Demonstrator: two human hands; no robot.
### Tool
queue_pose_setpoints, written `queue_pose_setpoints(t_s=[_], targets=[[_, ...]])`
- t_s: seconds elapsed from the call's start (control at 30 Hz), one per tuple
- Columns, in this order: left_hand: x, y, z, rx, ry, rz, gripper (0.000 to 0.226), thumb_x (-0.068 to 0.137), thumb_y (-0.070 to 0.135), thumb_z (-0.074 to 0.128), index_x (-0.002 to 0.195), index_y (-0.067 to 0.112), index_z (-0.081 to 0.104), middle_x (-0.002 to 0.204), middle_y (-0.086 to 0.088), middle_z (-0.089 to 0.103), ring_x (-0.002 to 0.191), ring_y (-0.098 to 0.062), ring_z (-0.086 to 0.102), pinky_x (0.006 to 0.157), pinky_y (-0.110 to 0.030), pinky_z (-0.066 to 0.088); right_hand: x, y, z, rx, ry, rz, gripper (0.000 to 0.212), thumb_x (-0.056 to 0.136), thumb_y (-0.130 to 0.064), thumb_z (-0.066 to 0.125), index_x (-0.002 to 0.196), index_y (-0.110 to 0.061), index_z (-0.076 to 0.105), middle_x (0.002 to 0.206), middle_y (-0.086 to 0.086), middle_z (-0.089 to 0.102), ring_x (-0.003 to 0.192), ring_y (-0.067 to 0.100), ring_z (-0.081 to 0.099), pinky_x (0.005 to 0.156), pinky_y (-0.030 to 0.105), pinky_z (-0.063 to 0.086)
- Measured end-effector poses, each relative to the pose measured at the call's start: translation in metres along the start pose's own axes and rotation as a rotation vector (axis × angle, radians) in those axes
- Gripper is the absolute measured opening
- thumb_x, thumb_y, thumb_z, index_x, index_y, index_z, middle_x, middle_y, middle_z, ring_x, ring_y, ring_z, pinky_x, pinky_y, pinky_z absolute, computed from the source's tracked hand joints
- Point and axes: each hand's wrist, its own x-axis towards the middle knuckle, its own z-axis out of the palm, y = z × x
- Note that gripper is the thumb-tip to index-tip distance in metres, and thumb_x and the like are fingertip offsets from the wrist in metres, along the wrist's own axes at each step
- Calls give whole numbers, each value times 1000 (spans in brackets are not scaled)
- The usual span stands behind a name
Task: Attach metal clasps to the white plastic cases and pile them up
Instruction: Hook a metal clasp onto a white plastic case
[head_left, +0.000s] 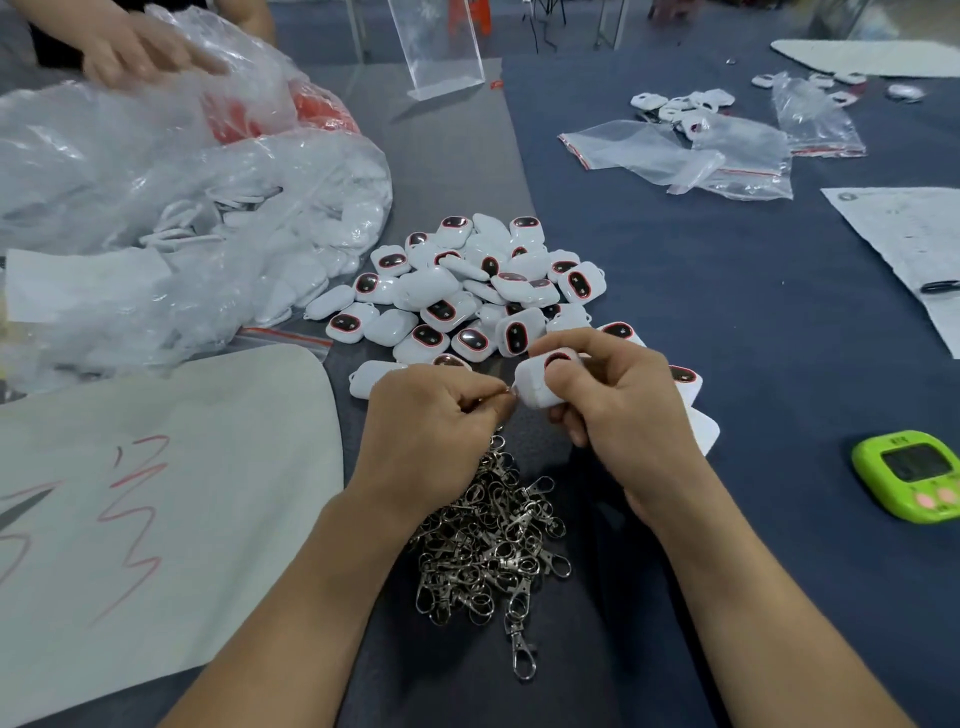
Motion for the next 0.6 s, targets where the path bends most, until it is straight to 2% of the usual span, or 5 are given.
queue_pose_setpoints(t_s=[0.1, 0.2, 0.33, 0.43, 0.6], targets=[[1, -1, -2, 273, -77, 124, 23, 86, 39, 63, 77, 25, 78, 59, 6, 63, 58, -18, 55, 60, -36, 46, -5, 1, 2, -281, -21, -163, 16, 89, -23, 64, 94, -34, 74, 68, -2, 66, 61, 24, 58, 55, 35, 48], [-1, -2, -1, 389, -125, 139, 31, 87, 47, 56, 85, 28, 80, 65, 9, 67, 64, -16, 57, 64, -35, 46, -7, -1, 2, -274, -50, -190, 17, 91, -20, 65, 97, -33, 75, 64, 0, 64, 59, 27, 55, 51, 33, 45], [0, -2, 5, -32, 17, -14, 6, 82, 29, 77, 77, 32, 78, 51, 17, 56, 49, 0, 47, 53, -14, 37, 0, -9, -1, 210, 7, 108, 21, 96, -2, 58, 97, -11, 77, 67, 9, 68, 52, 20, 51, 41, 25, 39], [4, 0, 7, -365, 18, -174, 10, 80, 20, 80, 78, 29, 81, 61, 11, 69, 57, -1, 54, 56, -19, 45, 1, -12, 0, 456, -51, 325, 24, 100, -6, 53, 101, -7, 77, 61, 13, 62, 43, 19, 45, 43, 26, 36], [2, 7, 5, -567, -35, -198, 21, 86, 9, 73, 83, 27, 83, 51, 18, 60, 50, 6, 51, 55, -8, 41, -1, -11, 3, 531, -93, 360, 28, 101, -8, 52, 95, -13, 79, 64, 14, 62, 45, 18, 45, 45, 26, 37]])
